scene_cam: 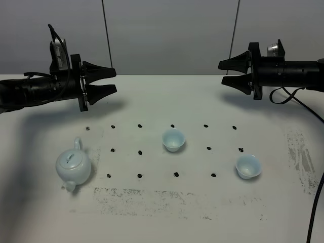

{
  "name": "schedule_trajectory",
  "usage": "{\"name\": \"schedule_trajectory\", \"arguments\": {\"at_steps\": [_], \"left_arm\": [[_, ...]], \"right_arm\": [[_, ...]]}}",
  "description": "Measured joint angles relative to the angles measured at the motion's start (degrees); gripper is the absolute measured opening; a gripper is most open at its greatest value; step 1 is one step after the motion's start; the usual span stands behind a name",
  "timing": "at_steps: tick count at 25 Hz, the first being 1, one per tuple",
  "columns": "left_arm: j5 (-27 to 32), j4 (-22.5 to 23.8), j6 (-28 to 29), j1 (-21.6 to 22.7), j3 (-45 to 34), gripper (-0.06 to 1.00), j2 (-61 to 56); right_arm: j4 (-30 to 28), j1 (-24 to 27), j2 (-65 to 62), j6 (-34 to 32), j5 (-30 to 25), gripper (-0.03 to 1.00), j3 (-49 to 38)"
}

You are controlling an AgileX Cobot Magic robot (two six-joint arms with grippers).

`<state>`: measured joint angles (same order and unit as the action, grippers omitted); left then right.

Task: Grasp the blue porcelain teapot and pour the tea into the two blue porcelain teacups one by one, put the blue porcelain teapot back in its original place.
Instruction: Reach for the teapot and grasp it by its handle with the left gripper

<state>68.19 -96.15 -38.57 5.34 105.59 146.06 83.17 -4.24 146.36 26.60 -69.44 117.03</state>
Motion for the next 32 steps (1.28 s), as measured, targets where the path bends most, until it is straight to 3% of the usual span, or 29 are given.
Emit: {"name": "schedule_trajectory", "arguments": {"at_steps": [8, 14, 17, 20, 25, 32], "left_arm": [[0.00, 0.00, 0.06, 0.00, 0.00, 0.52, 0.00], [0.00, 0.23, -5.40, 0.00, 1.20, 0.52, 0.13], [0.12, 3.27, -8.51, 0.00, 6.00, 0.52, 0.26], [0.25, 11.61, -10.27, 0.00, 12.06, 0.52, 0.20], [-0.61, 24.70, -8.02, 0.00, 19.13, 0.52, 0.14], [-4.92, 41.30, 2.42, -0.57, 25.57, 0.52, -0.49]], "right_arm": [[0.00, 0.00, 0.00, 0.46, 0.00, 0.48, 0.00], [-0.14, 0.00, 0.00, 11.09, 0.00, 0.48, 3.65], [-0.08, 0.00, 0.00, 17.39, -0.05, 0.48, 7.84], [-2.34, 0.00, 0.00, 22.78, -0.05, 0.48, 12.27], [-16.53, 0.00, -0.05, 24.31, -0.11, 0.48, 17.70], [-46.88, 0.00, -2.22, 7.23, -0.33, 0.48, 21.84]]}}
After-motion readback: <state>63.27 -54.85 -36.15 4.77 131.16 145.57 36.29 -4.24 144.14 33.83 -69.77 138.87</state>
